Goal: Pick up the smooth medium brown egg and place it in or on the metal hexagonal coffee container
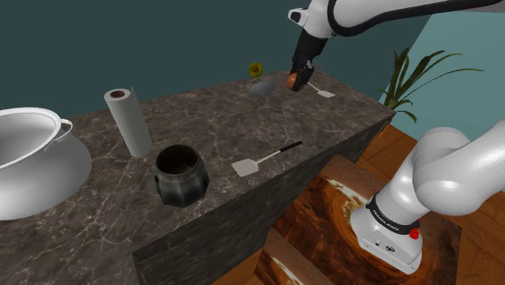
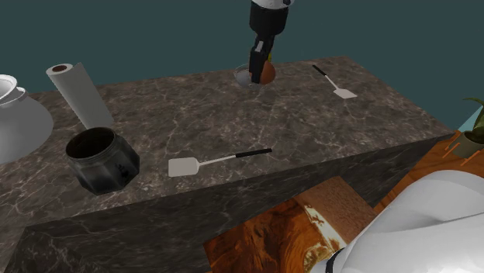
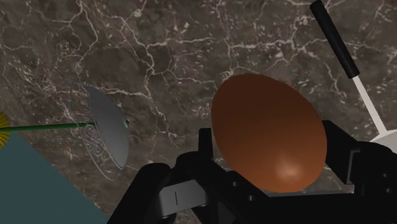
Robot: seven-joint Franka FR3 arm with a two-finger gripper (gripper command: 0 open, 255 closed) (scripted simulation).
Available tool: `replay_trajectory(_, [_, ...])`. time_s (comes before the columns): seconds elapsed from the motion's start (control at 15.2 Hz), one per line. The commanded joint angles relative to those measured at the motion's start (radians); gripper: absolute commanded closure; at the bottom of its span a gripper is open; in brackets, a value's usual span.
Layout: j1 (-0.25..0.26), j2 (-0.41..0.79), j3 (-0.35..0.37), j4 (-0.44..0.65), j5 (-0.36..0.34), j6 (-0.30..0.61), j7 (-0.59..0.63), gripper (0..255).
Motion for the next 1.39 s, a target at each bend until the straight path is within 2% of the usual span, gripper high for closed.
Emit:
replay_trajectory(0.0, [0.001, -0.004, 0.002, 0.025, 0.001, -0.029, -0.001, 255])
replay_trajectory(0.07, [0.001, -0.005, 0.002, 0.028, 0.002, -0.033, -0.001, 255])
replay_trajectory(0.66, [0.082, 0.073, 0.171, 0.091, 0.045, -0.031, 0.220, 255])
replay_trajectory(1.32, [0.157, 0.250, 0.338, 0.268, 0.046, -0.047, 0.460, 255])
